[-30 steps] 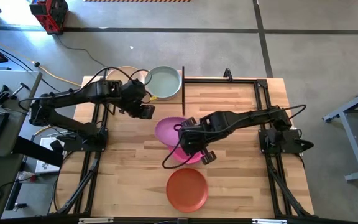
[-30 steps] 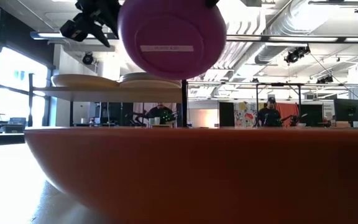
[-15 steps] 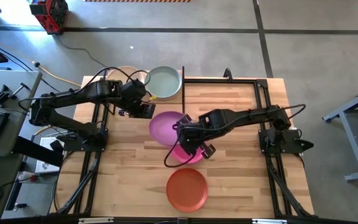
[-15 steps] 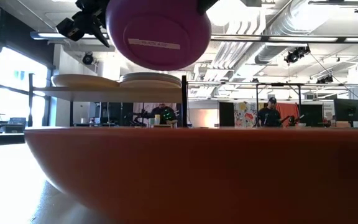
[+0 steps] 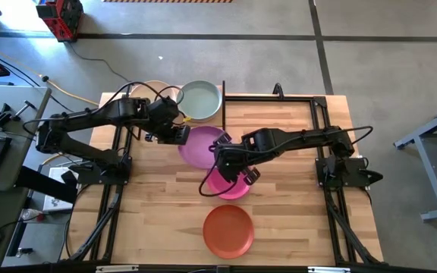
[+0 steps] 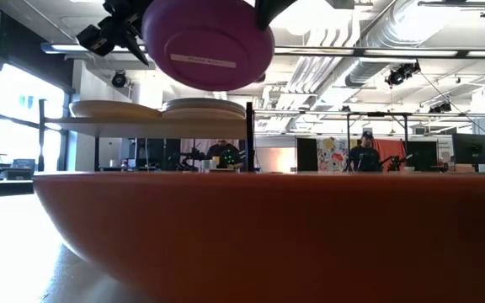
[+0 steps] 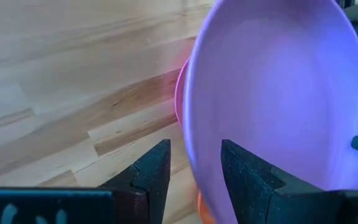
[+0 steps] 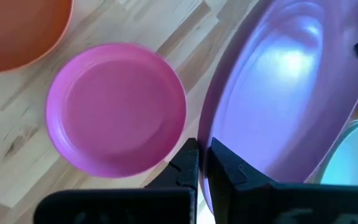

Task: Place and stack plates onto a shelf
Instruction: Stack the purple plate on top of the white plate on the shelf

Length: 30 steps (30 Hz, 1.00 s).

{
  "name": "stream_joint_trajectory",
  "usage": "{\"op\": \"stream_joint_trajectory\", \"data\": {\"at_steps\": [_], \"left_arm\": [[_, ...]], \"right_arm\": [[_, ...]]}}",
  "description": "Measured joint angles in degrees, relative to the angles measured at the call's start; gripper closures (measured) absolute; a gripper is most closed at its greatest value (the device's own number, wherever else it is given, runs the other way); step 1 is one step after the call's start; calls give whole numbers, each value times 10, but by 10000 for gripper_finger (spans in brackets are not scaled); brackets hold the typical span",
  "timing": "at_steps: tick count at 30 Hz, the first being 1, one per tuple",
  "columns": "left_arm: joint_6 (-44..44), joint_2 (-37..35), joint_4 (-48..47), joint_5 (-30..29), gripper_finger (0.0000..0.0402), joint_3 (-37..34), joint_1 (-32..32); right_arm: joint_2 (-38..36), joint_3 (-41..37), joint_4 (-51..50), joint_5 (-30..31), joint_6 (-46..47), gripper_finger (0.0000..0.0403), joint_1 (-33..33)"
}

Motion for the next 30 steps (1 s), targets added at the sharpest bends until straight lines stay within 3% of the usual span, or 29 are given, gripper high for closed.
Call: {"op": "stream_joint_trajectory", "data": {"at_steps": [10, 21, 30], "left_arm": [[13, 7, 0, -1, 285, 0, 0], [42, 7, 7, -26, 393, 0, 1], [53, 7, 13, -46, 396, 1, 0]], "right_arm": [[0, 0, 6, 1, -8, 403, 0], [0, 0, 8, 29, -12, 403, 1], [0, 0, 5, 49, -11, 402, 1]]}}
